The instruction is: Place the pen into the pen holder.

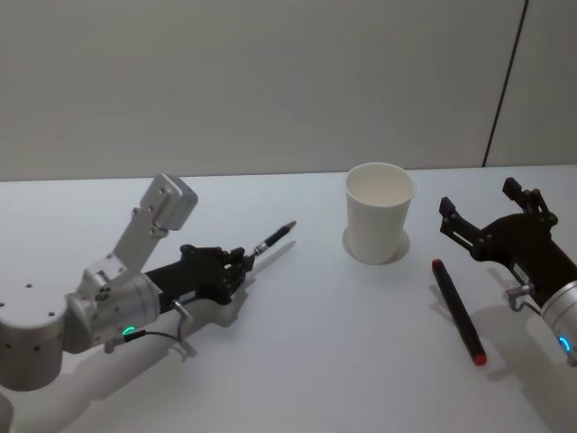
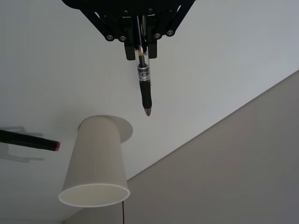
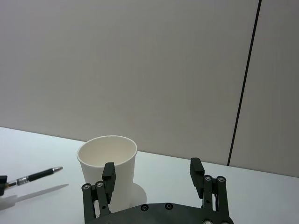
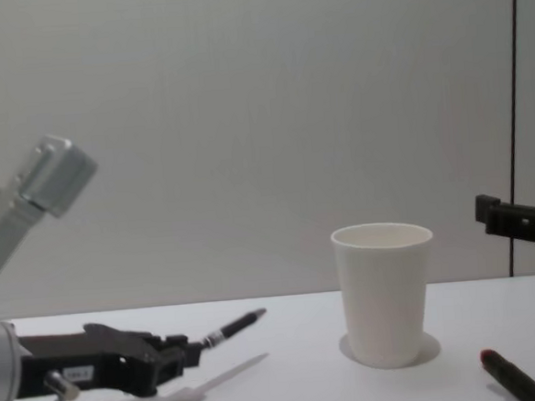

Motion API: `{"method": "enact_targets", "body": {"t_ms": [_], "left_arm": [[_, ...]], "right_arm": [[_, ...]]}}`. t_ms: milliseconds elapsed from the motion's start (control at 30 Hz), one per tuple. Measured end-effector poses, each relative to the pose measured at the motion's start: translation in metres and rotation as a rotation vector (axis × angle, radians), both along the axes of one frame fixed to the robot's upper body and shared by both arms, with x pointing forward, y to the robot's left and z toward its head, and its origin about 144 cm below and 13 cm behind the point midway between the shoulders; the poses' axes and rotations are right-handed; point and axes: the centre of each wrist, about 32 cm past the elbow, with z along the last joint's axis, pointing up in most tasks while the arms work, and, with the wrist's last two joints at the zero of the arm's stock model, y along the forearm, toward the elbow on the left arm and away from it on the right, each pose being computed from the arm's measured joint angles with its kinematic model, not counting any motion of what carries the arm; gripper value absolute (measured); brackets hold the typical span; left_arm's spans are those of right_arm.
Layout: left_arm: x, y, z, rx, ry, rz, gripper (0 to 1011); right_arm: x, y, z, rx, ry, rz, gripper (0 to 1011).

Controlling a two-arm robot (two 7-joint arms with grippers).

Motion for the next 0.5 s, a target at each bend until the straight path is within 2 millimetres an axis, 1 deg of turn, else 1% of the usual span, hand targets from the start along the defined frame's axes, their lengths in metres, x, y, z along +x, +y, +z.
{"method": "enact_targets", "body": {"t_ms": [500], "left_arm": [[-0.026, 0.017, 0.010, -0.052, -0.130, 0.060, 151]], "right_arm": [[0.000, 0.000, 0.000, 0.000, 0.000, 0.000, 1002]]}}
